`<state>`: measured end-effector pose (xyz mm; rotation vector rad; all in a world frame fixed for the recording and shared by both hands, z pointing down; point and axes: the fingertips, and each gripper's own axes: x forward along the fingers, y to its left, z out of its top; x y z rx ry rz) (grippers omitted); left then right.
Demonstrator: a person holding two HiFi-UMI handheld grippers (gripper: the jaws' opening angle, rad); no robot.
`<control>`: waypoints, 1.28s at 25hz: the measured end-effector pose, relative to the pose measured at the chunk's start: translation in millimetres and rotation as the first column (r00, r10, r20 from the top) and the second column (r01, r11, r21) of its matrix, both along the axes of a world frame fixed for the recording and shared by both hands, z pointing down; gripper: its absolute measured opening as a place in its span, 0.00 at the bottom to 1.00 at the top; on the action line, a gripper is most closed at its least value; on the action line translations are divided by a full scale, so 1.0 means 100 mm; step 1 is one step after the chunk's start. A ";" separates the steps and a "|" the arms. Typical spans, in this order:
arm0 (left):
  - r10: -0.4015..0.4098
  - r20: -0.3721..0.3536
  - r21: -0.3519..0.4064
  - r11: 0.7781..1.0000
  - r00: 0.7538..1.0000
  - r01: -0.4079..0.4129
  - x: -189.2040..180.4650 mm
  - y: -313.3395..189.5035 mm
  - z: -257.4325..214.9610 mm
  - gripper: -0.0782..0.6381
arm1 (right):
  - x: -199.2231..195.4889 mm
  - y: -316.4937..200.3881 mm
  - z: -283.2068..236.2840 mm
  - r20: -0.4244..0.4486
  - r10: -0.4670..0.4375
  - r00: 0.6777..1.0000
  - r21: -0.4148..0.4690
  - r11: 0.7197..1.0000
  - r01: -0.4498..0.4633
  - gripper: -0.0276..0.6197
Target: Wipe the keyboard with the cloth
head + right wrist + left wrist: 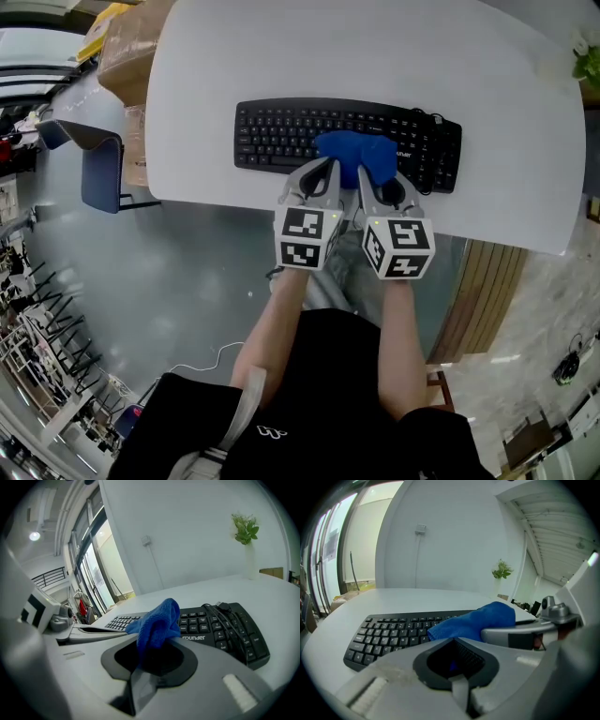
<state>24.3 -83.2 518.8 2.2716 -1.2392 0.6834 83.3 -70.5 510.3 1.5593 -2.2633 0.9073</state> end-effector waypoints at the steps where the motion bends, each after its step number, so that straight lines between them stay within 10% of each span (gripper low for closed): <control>1: 0.009 -0.003 -0.001 1.000 1.000 -0.009 0.05 0.01 0.01 0.10 | 0.05 0.01 0.00 -0.004 0.007 1.000 0.000 1.000 -0.007 0.16; 32: 0.269 -0.095 0.011 0.963 0.959 -0.269 1.52 0.11 -0.17 0.10 | 1.87 0.32 -0.29 -0.108 0.348 0.931 0.042 0.937 -0.346 0.16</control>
